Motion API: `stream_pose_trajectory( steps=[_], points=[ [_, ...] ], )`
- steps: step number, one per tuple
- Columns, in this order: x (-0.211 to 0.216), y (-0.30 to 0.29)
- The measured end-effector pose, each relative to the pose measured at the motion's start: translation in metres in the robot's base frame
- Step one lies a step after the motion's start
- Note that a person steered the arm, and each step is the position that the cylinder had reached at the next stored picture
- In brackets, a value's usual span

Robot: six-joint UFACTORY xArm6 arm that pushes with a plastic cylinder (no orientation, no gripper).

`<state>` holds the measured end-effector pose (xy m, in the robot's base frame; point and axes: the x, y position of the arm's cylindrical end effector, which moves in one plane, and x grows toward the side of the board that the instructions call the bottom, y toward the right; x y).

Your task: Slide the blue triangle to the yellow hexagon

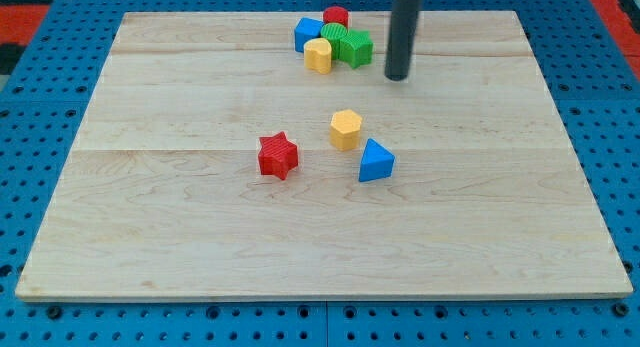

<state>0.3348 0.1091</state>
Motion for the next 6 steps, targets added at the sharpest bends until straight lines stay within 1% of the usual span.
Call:
stream_pose_trajectory(
  steps=[1,2,3,4,5,6],
  points=[
    [0.051,0.001],
    [0.095,0.020],
    [0.143,0.024],
    [0.176,0.006],
    [0.176,-0.034],
    [0.171,-0.058]
  ],
)
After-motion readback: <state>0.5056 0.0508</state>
